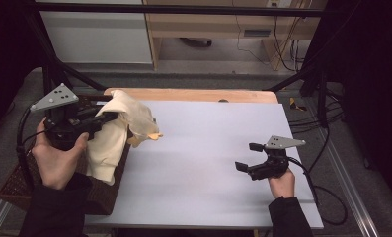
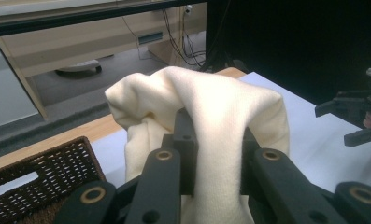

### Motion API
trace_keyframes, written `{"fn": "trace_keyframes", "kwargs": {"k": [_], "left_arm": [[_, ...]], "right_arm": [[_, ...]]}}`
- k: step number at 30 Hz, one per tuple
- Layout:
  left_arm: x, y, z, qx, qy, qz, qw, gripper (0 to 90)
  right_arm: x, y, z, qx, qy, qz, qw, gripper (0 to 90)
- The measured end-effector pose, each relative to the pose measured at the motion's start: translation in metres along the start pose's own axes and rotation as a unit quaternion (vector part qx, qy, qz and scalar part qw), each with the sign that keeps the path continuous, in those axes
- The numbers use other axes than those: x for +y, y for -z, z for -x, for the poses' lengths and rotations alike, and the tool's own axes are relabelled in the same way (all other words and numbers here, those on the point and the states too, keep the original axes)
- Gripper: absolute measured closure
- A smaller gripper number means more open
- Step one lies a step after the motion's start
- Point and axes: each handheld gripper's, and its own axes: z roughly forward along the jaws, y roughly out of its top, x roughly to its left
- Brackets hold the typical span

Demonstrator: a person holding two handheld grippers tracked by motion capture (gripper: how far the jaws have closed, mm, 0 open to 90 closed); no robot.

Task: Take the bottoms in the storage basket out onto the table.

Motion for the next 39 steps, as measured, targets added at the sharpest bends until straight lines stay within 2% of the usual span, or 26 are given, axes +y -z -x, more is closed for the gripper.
{"fn": "trace_keyframes", "kwargs": {"k": [21, 30, 33, 39], "left_arm": [[-0.003, -0.028, 0.012, -0.021, -0.013, -0.032, 0.9992, 77.7], [-0.005, -0.046, 0.02, -0.035, -0.026, -0.052, 0.9977, 77.7], [-0.005, -0.054, 0.026, -0.039, -0.035, -0.065, 0.9965, 77.7], [-0.006, -0.07, 0.03, -0.051, -0.04, -0.076, 0.995, 77.7]], "right_arm": [[0.0, 0.0, 0.0, 0.0, 0.001, 0.001, 1.0, 3.8], [0.0, 0.001, 0.0, 0.0, 0.001, 0.002, 1.0, 3.8], [0.0, 0.001, 0.0, 0.0, 0.002, 0.002, 1.0, 3.8], [0.0, 0.001, 0.0, 0.0, 0.002, 0.004, 1.0, 3.8]]}}
